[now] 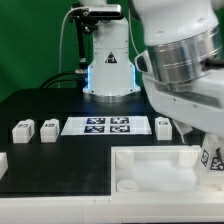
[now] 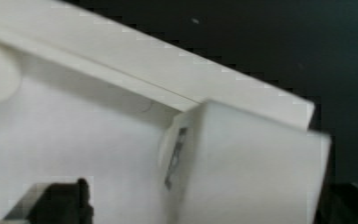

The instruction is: Assemble one leg

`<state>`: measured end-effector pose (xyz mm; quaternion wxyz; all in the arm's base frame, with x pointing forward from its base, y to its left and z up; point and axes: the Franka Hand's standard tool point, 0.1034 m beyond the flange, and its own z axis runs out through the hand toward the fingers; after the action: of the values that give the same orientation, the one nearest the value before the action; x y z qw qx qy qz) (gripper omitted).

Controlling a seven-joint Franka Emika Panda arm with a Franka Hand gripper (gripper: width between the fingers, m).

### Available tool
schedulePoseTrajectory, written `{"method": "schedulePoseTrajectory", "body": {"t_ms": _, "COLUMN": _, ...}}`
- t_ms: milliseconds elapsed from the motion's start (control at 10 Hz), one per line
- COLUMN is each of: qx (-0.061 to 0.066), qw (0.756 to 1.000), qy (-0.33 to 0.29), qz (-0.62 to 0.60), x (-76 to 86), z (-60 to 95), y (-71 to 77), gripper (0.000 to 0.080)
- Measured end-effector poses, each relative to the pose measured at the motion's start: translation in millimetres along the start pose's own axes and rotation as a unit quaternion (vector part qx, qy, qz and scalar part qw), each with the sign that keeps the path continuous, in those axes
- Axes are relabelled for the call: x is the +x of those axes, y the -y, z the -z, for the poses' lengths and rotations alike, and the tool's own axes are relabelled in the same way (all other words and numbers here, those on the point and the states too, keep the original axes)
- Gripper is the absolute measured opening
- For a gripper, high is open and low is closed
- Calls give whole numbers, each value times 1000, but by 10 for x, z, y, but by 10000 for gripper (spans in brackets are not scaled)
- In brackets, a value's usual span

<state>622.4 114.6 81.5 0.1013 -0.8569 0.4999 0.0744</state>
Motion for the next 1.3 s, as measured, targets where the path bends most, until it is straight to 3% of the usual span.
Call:
{"method": "schedulePoseTrajectory", "body": {"t_ms": 300, "qx": -6, "qw": 986, "qy": -7, "qz": 167, "x": -35, "z": 2, "y": 6, "gripper": 648}}
{"method": "schedulePoseTrajectory", "body": {"t_ms": 400, "qx": -11, "qw": 970, "qy": -9, "qz": 243, "x": -37, "z": -9, "y": 0, "gripper": 648}}
{"method": "schedulePoseTrajectory", "body": {"t_ms": 600, "qx": -29, "qw": 908, "qy": -16, "qz": 418, "x": -21, "z": -47, "y": -24, "gripper": 649}}
{"method": "schedulePoseTrajectory", "body": {"t_ms": 700, "qx": -30, "qw": 878, "qy": -17, "qz": 477, "x": 11, "z": -59, "y": -31, "gripper": 649}}
{"method": "schedulePoseTrajectory", "body": {"t_ms": 800, "qx": -27, "qw": 869, "qy": -19, "qz": 494, "x": 43, "z": -73, "y": -31, "gripper": 649}}
{"method": "schedulePoseTrajectory", "body": {"t_ms": 900, "qx": -26, "qw": 880, "qy": -19, "qz": 473, "x": 28, "z": -76, "y": -26, "gripper": 649}}
{"method": "schedulePoseTrajectory", "body": {"t_ms": 1000, "qx": -25, "qw": 886, "qy": -19, "qz": 463, "x": 26, "z": -77, "y": -25, "gripper": 559}}
{"method": "schedulePoseTrajectory", "body": {"t_ms": 1100, "qx": -22, "qw": 905, "qy": -19, "qz": 423, "x": 14, "z": -80, "y": -20, "gripper": 376}}
{"method": "schedulePoseTrajectory", "body": {"t_ms": 1200, "qx": -21, "qw": 921, "qy": -19, "qz": 389, "x": 7, "z": -83, "y": -18, "gripper": 376}}
{"method": "schedulePoseTrajectory", "body": {"t_ms": 1300, "qx": -20, "qw": 941, "qy": -19, "qz": 338, "x": 5, "z": -84, "y": -18, "gripper": 294}}
